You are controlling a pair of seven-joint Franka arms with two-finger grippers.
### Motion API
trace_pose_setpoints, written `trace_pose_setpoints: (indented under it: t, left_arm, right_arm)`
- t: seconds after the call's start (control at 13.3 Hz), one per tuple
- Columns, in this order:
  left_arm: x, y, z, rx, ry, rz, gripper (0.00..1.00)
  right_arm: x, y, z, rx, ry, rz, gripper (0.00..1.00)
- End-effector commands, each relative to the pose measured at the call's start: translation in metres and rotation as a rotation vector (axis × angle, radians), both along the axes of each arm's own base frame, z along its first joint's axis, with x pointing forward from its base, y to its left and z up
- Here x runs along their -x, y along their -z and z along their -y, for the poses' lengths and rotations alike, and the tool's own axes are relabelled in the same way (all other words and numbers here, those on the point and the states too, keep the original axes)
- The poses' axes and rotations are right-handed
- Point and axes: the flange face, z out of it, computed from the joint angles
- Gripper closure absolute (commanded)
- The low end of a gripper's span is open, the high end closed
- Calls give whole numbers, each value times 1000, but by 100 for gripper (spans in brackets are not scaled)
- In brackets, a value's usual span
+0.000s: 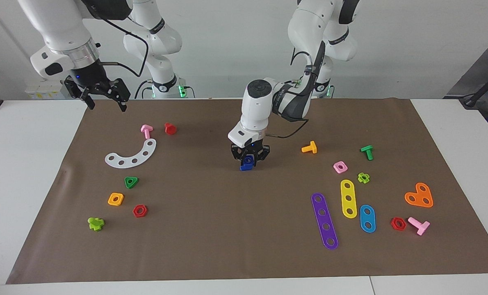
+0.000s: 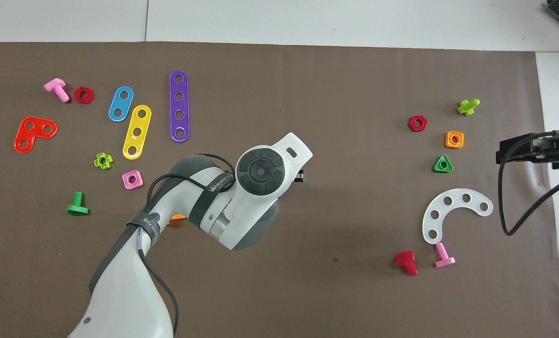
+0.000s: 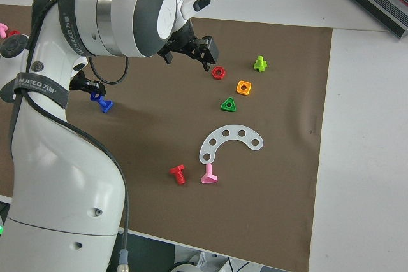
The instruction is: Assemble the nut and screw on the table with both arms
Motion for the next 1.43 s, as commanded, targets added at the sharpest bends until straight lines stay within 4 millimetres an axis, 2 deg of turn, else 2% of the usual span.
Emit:
trace_pose_setpoints:
  t: [0.0, 0.22, 0.75, 1.35]
  left_arm:
    - [8, 2, 6, -5, -22, -9, 100]
    - [8, -4, 6, -26, -36, -37, 100]
    - [20, 0, 14, -20, -40, -37, 100]
    - [19, 7, 6, -24, -46, -33, 100]
  right_arm:
    - [5, -4, 2, -20, -20, -8, 0]
    - [5, -4, 2, -20, -20, -8, 0]
    - [5, -4, 2, -20, -20, -8, 0]
    - [5, -5, 2, -20, -20, -7, 0]
